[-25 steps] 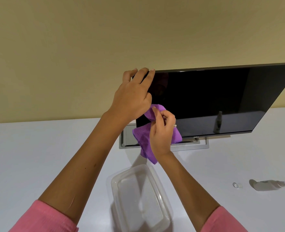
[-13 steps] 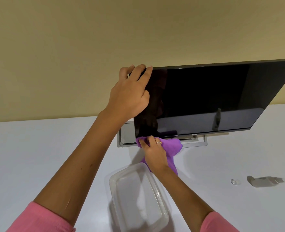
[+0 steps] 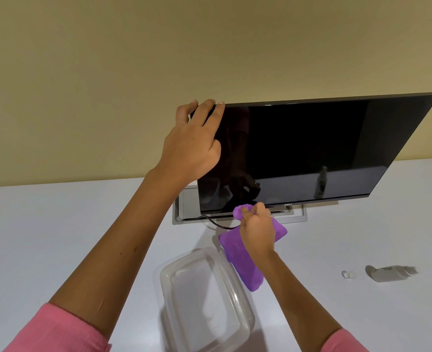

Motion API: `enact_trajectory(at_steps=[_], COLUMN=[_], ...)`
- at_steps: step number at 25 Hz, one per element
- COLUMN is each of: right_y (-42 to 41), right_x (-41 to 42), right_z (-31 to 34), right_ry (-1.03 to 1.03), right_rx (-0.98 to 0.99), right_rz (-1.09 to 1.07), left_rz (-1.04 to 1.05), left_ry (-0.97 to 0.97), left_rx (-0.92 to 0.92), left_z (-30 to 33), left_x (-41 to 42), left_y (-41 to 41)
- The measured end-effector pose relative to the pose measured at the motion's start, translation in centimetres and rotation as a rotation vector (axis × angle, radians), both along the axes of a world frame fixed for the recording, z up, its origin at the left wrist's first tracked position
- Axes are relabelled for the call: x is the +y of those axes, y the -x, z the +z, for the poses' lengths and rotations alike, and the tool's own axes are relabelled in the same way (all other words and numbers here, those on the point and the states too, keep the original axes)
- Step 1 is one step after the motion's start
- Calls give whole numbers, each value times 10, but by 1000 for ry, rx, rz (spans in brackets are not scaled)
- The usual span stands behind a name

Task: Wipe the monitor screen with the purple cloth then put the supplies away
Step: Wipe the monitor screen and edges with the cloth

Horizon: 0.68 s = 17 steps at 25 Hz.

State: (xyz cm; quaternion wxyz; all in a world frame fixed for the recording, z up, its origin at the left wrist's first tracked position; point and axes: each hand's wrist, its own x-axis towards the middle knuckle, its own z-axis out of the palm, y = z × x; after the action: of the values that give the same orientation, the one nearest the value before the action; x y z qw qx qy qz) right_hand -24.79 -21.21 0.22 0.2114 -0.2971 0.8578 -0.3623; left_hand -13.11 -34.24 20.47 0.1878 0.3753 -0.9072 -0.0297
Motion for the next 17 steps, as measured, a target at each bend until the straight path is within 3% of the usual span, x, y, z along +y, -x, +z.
enact_trajectory(at_steps=[6,9,11,13,17], right_y=[-44,-50,-42,-27,20], right_x=[-16,-13,-2,14,34], right_z=[-5,-4,-5,0,9], right_ry=[-204,-194,-65,164,378], right_rx=[183,163,118,-31,108], right_rz=[435,469,356,109,-254], left_rz=[2,-3,-4,-7,-9], left_ry=[-1,-13,-19,-26,-37], left_rx=[-4,-8,-1,12,31], left_z=[0,0,0,-1,-2], left_x=[1,1,1,1,2], left_y=[-1,0,-1,0,0])
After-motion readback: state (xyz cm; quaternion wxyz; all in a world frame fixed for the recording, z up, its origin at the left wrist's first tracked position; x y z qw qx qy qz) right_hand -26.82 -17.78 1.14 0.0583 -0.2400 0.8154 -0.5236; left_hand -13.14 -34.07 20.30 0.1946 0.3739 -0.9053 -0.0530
